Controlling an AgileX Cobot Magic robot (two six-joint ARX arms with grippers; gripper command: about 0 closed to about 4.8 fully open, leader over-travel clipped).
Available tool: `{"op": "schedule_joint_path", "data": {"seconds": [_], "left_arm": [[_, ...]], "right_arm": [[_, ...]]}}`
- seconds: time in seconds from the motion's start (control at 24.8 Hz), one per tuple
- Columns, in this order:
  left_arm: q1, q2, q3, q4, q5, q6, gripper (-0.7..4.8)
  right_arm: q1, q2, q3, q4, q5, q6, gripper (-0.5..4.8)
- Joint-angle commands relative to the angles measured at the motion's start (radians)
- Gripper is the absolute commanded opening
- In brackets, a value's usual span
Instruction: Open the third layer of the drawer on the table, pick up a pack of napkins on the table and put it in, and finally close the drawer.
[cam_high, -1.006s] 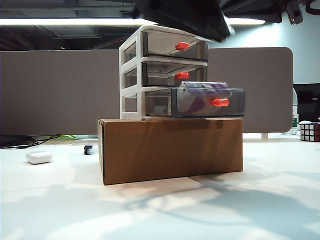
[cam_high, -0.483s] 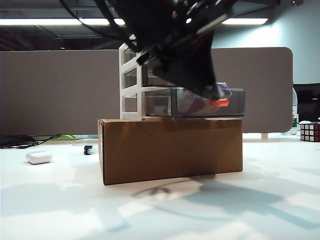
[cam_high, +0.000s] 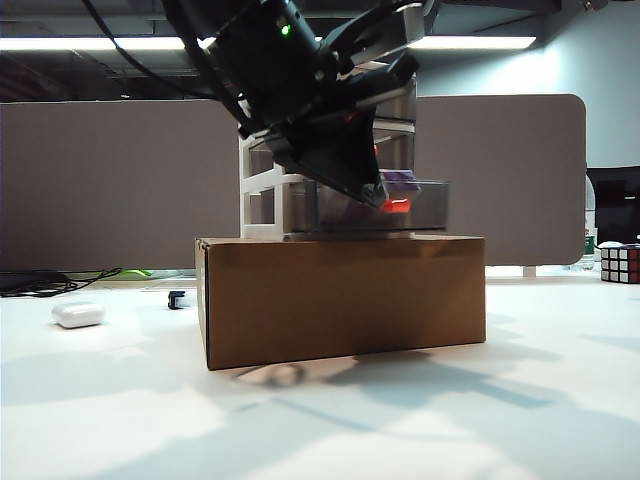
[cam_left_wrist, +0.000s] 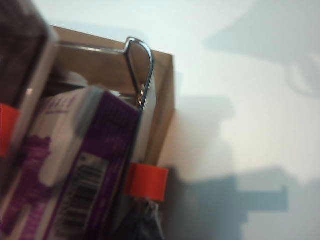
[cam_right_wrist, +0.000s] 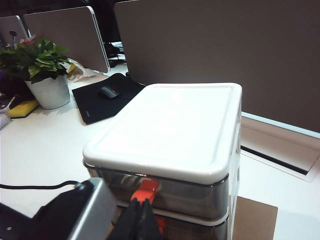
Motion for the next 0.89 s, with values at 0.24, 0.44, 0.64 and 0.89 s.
{"op": "schedule_joint_path", "data": {"seconds": [0.24, 0.44, 0.64, 0.89], "left_arm": [[0.04, 0.07, 0.001, 0.153, -0.118, 0.049, -0.06], [0.028, 0.08, 0.001, 0.161, -0.061, 0.044, -0.06], [0.005, 0.081, 0.001, 0.165, -0.125, 0.047, -0.06], [0.006, 0.08, 0.001, 0.159, -0.334, 0.079, -0.06]], "right_arm": [[-0.037, -0.004, 0.005, -0.007, 0.002, -0.015, -0.06], [-0.049, -0.004, 0.005, -0.014, -0.002, -0.034, -0.06], [-0.049, -0.004, 0.005, -0.021, -0.001, -0.045, -0.06], [-0.049, -0.004, 0.005, -0.042, -0.002, -0.045, -0.06]]}}
